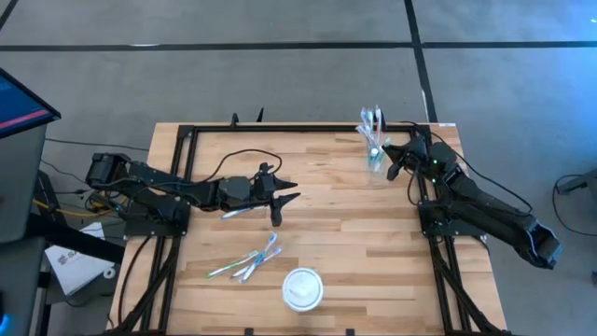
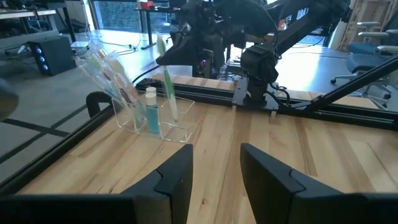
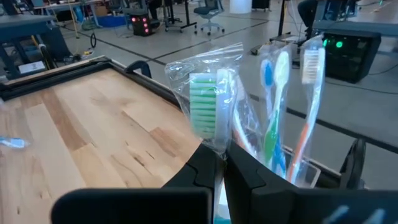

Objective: Pick & Place toothbrushing station
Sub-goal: Put the green toothbrush into the transparent organizer

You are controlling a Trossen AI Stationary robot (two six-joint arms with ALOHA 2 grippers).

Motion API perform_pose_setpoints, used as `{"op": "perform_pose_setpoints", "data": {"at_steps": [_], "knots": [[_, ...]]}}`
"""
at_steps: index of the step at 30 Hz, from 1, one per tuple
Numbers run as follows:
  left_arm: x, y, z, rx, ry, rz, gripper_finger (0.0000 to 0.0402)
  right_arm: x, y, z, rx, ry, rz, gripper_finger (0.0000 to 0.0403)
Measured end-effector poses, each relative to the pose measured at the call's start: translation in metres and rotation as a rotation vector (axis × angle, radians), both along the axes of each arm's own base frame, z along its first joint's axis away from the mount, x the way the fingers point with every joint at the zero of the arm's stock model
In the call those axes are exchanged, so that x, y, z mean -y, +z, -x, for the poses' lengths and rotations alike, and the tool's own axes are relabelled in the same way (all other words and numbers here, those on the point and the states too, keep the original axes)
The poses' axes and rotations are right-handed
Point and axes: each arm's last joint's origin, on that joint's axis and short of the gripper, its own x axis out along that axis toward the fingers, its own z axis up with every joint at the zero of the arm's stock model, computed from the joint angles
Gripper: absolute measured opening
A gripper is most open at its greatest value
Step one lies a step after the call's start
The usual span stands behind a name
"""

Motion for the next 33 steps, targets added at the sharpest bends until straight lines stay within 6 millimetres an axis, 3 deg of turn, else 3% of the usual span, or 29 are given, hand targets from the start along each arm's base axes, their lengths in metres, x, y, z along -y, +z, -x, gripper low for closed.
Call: {"op": "perform_pose_setpoints", "data": {"at_steps": [20, 33], "knots": [[0.0, 0.0, 0.0, 0.0, 0.0, 0.0, 0.0126, 0.003, -0.007, -0.004, -0.028, 0.005, -0.061, 0.0013], [0.0, -0.005, 0.002, -0.017, 0.0, -0.001, 0.0126, 0.004, -0.009, -0.005, -0.045, 0.028, -0.059, 0.0053]]}}
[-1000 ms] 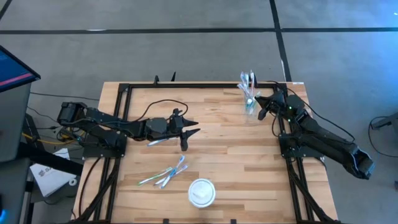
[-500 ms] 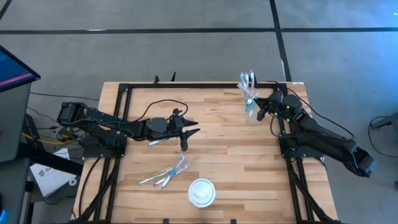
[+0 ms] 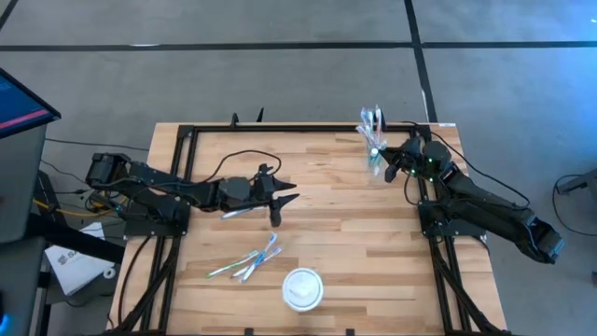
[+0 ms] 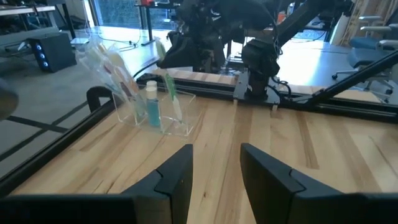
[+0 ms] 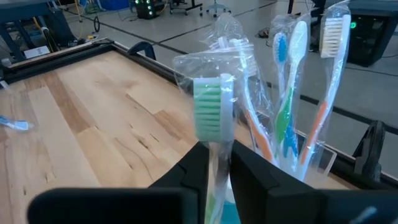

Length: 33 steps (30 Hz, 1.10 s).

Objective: Pick & Place toothbrushing station
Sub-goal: Put the green toothbrush into the transparent organizer, then put the blue toothbrush into the transparent organizer

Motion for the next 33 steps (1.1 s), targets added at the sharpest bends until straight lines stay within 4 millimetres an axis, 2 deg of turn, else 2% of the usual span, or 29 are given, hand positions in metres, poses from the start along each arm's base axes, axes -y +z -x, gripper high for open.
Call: {"op": "perform_pose_setpoints", "data": {"at_steps": [5, 13, 18, 24, 33], "knots": [[-0.001, -0.004, 0.002, -0.009, 0.005, -0.001, 0.0126, 0.0, 0.001, 0.0, 0.009, 0.0, 0.009, 0.0078], [-0.001, -0.003, 0.002, -0.002, 0.01, -0.002, 0.0126, 0.001, 0.003, 0.0, 0.02, -0.009, 0.023, 0.0149], [-0.001, -0.003, 0.002, -0.002, 0.01, -0.002, 0.0126, 0.003, 0.004, 0.002, 0.028, -0.023, 0.032, 0.0178], [-0.001, -0.003, 0.002, -0.002, 0.01, -0.002, 0.0126, 0.001, 0.013, 0.003, 0.095, -0.023, 0.08, 0.0186], [-0.001, -0.004, 0.002, -0.008, 0.01, 0.002, 0.0126, -0.007, 0.019, 0.004, 0.15, 0.05, 0.093, 0.0173]]}}
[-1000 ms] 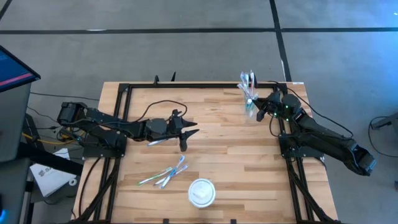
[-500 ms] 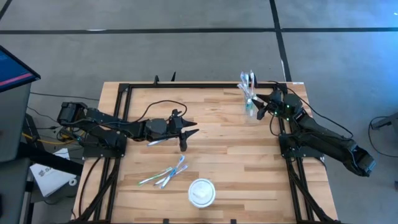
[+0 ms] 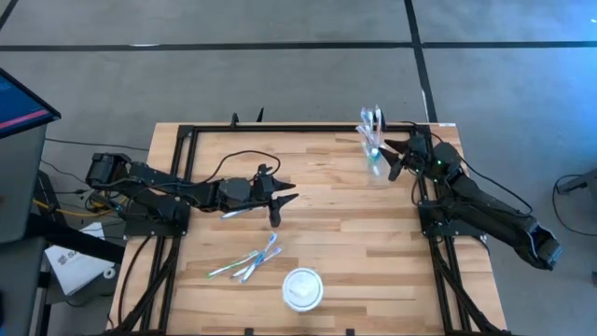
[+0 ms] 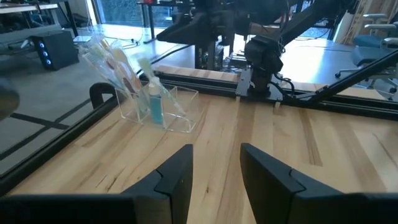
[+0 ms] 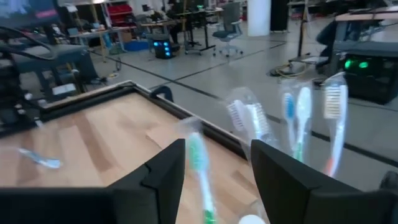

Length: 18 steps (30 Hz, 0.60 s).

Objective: Pick & Place toothbrushing station
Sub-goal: Put the blue toothbrush into the transparent organizer

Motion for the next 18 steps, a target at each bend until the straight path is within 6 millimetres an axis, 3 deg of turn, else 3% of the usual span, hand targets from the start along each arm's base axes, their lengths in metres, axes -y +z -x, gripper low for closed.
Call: {"op": "perform_pose_setpoints", "data": {"at_steps": [8, 18], "knots": [[0.0, -0.014, 0.006, -0.054, 0.02, 0.082, 0.0126, -0.01, 0.0, -0.008, 0.015, 0.177, -0.022, 0.0165], [-0.001, -0.038, 0.016, -0.306, 0.066, 0.114, 0.0126, -0.024, 0.0, -0.018, 0.012, 0.304, -0.025, 0.0163]]}}
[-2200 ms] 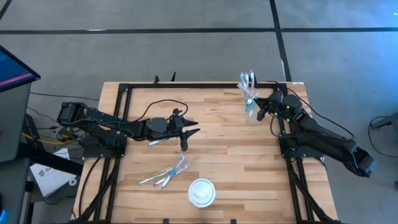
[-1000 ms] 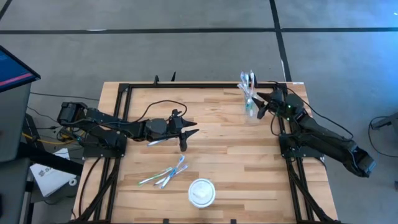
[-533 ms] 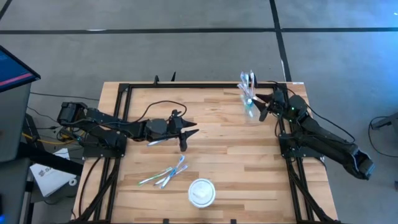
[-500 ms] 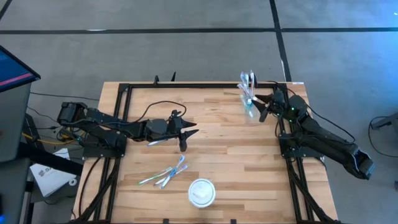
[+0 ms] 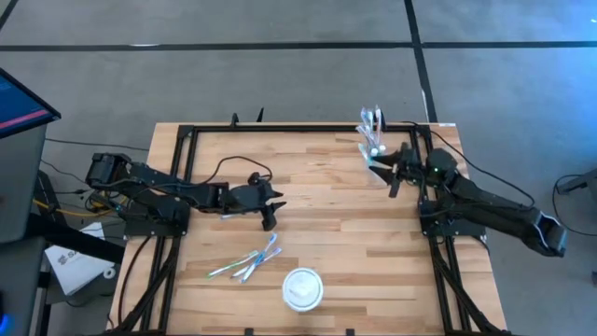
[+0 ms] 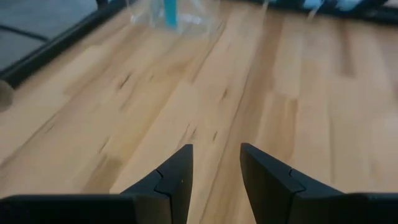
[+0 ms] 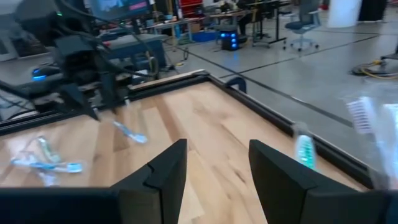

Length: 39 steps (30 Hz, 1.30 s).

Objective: Pick & Place toothbrushing station
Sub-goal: Put the blue toothbrush into the transparent organizer

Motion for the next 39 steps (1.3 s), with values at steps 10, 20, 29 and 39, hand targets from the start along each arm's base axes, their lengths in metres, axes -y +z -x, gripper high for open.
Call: {"op": "perform_pose_setpoints", "data": {"at_steps": [10, 20, 29, 39], "knots": [[-0.007, -0.022, 0.019, -0.253, 0.132, 0.109, 0.0108, -0.006, 0.002, -0.004, 0.017, 0.054, 0.012, 0.0163], [-0.005, -0.015, 0.041, -0.362, 0.142, 0.195, 0.0094, -0.006, 0.002, -0.004, 0.016, 0.054, 0.011, 0.0163], [-0.003, -0.004, 0.069, -0.469, 0.176, 0.293, 0.0094, -0.006, 0.002, -0.004, 0.017, 0.053, 0.013, 0.0163], [-0.002, -0.01, 0.077, -0.585, 0.174, 0.361, 0.0094, -0.006, 0.002, -0.004, 0.018, 0.053, 0.013, 0.0163]]}}
